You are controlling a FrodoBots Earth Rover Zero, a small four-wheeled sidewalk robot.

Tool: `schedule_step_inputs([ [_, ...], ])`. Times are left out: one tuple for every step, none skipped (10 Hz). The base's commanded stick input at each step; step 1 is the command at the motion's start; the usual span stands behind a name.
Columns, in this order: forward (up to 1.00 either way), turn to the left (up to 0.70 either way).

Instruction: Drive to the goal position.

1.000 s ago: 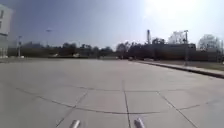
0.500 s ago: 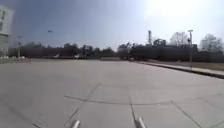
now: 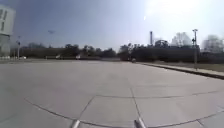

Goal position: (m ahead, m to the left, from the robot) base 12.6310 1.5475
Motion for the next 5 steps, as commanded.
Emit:
schedule_step_inputs([
  [1.00,0.00],
  [1.00,0.00],
  [1.00,0.00],
  [1.00,0.00],
  [1.00,-0.11],
])
